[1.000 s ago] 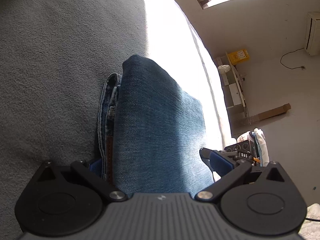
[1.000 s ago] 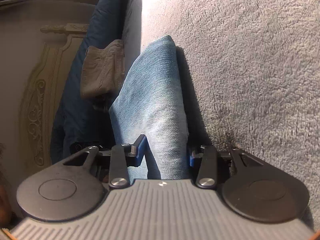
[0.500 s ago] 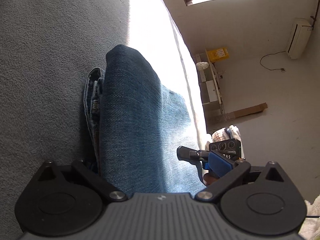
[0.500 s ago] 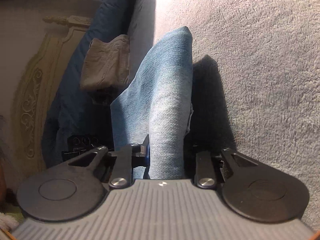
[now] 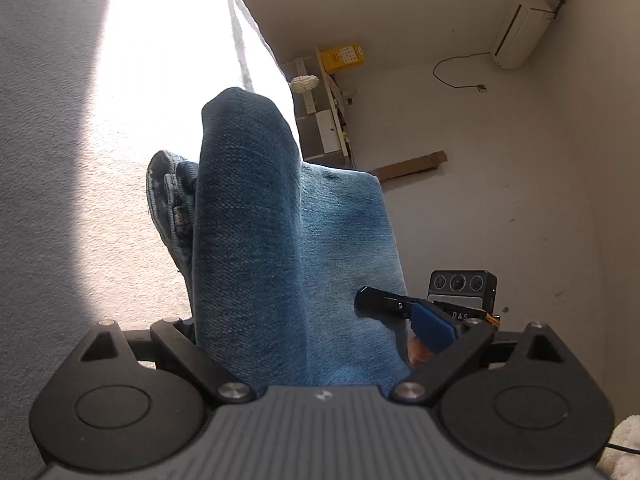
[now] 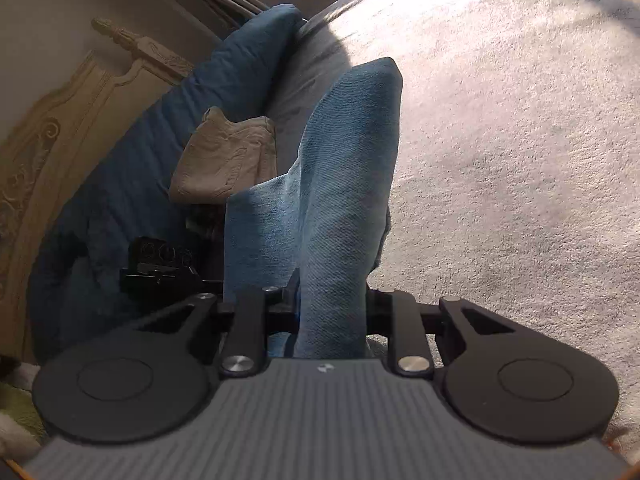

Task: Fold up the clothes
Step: 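Grasp the jeans bundle end with both grippers and lift it off the bed, then carry the jeans bundle with both grippers toward the folded clothes stack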

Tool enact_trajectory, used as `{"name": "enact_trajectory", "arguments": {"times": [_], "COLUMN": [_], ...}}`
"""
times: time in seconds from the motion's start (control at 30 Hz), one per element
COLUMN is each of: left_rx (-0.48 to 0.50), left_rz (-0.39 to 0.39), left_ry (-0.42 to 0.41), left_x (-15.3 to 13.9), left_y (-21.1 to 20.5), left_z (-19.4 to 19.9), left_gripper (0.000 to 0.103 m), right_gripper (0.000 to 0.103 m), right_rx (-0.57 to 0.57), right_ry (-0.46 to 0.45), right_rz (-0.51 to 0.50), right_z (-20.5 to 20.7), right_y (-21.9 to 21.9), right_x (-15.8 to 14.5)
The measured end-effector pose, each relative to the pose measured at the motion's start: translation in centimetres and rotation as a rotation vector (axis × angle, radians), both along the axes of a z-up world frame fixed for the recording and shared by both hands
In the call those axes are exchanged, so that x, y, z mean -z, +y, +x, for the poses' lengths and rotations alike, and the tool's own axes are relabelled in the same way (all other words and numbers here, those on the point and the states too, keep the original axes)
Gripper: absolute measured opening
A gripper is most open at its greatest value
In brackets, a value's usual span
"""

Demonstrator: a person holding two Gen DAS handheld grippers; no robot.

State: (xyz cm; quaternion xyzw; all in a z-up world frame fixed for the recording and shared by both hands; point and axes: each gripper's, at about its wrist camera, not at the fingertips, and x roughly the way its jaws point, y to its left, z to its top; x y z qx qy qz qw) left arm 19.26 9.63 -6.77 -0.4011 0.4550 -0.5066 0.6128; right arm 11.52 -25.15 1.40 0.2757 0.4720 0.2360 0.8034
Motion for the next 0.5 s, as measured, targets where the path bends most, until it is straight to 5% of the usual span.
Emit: {"name": "enact_trajectory", "arguments": {"times": [0.17, 0.33, 0.5], "left_rx": [0.000, -0.051, -0.041], "left_rz": [-0.038, 0.020, 0.158], "left_ry": [-0.071, -0.053, -0.038], "left_x": [-1.6, -0.2, -0.6], "left_y": [-1.7, -3.7, -4.9], "left_z": [-1.5, -3.7, -6.8], "left_gripper": [0.097, 0.097, 0.097], "right_gripper": [0.021, 0.021, 0.021], "right_rx": [-0.022, -0.073, -0.075], "right_ry": [-0.079, -0.101, -0.050], "right_rz": [-0.060, -0.011, 0.083], "right_z": [-1.5, -2.6, -5.1], "right_y": [-0.6, -1.8, -4.7], "right_x": [-4.0, -1.2, 3.7]}}
